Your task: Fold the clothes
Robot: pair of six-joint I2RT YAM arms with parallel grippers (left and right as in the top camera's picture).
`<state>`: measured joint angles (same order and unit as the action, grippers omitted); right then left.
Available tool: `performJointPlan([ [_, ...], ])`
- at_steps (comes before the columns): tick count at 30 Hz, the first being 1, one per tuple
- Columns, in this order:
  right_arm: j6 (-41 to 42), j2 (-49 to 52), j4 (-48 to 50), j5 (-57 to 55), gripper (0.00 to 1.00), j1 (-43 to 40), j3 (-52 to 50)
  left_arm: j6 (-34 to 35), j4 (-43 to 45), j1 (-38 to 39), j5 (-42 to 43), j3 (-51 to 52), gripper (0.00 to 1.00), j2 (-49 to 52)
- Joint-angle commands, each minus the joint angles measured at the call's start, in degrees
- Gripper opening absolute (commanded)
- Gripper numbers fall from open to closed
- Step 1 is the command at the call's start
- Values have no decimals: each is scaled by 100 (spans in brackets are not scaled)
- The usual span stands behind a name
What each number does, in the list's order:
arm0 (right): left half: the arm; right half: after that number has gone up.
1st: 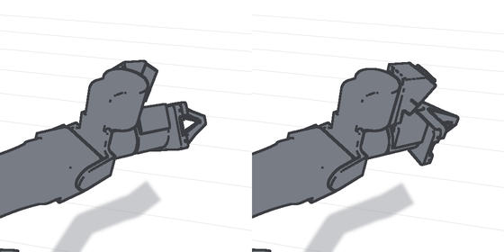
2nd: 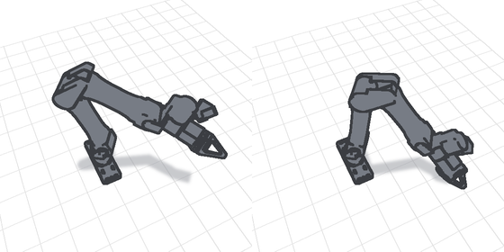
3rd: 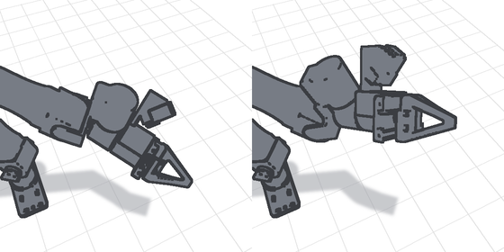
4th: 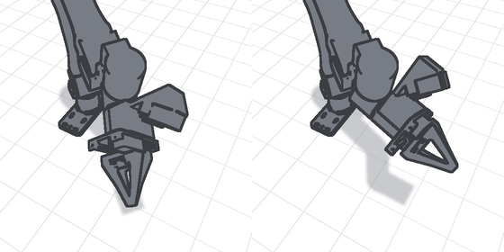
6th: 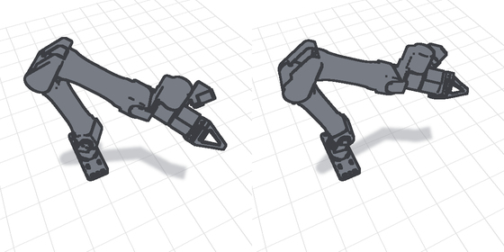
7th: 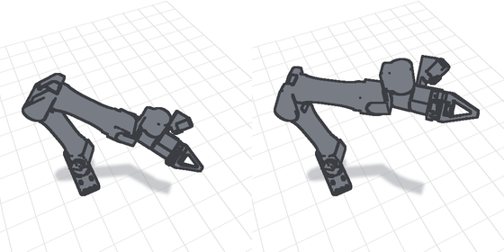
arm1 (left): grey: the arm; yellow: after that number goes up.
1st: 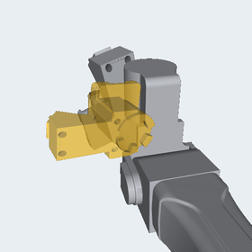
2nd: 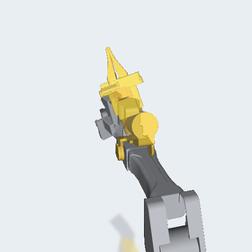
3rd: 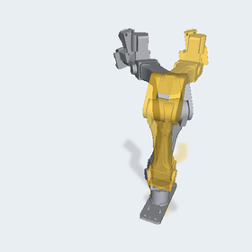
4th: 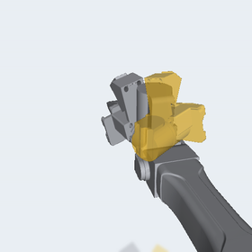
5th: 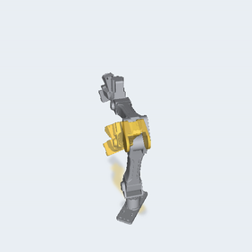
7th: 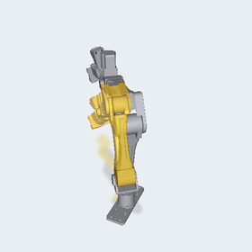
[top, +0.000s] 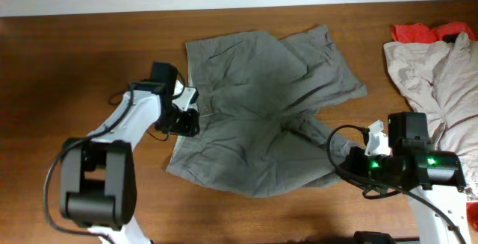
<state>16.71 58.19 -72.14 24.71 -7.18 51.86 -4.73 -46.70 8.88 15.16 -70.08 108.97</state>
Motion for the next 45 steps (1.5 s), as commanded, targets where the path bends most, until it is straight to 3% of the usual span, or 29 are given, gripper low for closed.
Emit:
performJointPlan([
  [1,33,-11,22,31,4,42,55,-101,24,2,385,11,46,173],
  [5,33,-11,24,28,4,42,55,-160,22,2,535,11,45,249],
  [13,33,-11,63,31,4,42,55,-162,-7,11,946,9,1,282],
  [32,35,-11,63,4,4,42,55,269,-885,-1084,409,-428,0,-363],
  [37,35,-11,61,2,4,42,55,852,-997,-1102,-496,-417,0,-361],
  [45,188,-7,-328,-765,5,42,55,970,-973,-1104,-905,-415,1,-361],
])
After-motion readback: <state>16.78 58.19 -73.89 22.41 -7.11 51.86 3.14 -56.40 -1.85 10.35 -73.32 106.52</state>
